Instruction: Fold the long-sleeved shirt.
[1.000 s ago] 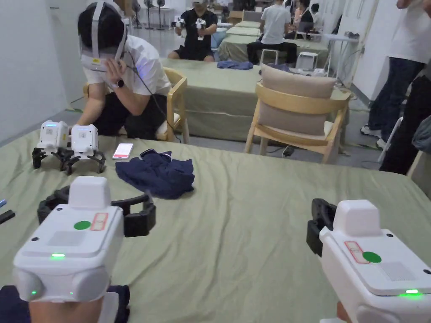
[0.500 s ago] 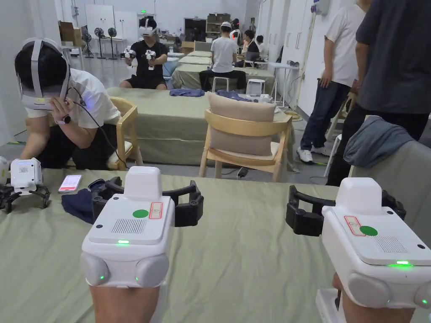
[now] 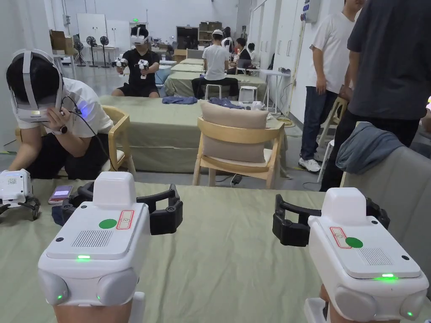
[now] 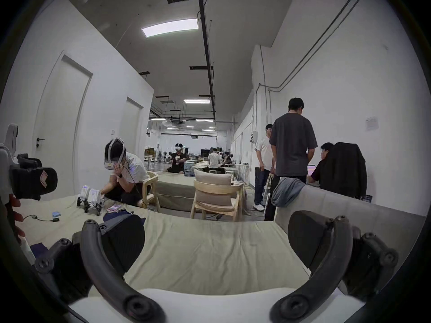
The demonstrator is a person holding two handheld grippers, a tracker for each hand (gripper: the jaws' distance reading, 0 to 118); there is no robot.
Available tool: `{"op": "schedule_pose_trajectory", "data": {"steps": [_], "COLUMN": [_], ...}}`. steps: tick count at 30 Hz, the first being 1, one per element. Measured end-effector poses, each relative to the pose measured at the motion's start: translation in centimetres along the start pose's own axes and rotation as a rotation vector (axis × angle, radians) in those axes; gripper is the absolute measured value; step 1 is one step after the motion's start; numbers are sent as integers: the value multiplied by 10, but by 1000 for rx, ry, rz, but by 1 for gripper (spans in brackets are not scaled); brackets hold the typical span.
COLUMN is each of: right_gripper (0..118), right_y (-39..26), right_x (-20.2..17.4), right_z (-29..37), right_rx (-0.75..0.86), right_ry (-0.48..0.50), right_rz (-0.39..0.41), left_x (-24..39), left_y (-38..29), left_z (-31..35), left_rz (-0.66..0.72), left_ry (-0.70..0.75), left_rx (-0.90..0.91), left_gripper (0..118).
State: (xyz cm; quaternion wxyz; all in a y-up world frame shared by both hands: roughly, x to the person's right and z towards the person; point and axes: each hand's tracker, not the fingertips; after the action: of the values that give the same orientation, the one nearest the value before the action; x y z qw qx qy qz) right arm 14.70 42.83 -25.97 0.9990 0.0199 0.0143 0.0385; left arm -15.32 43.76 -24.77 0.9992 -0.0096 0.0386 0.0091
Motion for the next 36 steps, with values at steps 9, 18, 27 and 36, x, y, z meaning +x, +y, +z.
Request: {"op": "schedule_pose_trajectory", "data": {"steps": [9,18,27,36], "right_gripper": [118,118,118,118], "right_y": [-2,-3,-3,-3], "right_x": [-1,-5,-6,-7], "right_z": [-1,0,-1,-1], "right_rx": [3,15,11,10], "right_ry": [-2,-18,-7,-13], "right_rz": [8,46,38,39], "left_x": [-2,0,0,1], "left_y": [-2,-2,-2,8], "left_z": [2,2,1,8], "left_rz": [-6,-13,-11,-18], "left_ry": [16,9,6,-2], "left_rx": [9,15,6,20], "left_gripper": [111,111,111,111]}}
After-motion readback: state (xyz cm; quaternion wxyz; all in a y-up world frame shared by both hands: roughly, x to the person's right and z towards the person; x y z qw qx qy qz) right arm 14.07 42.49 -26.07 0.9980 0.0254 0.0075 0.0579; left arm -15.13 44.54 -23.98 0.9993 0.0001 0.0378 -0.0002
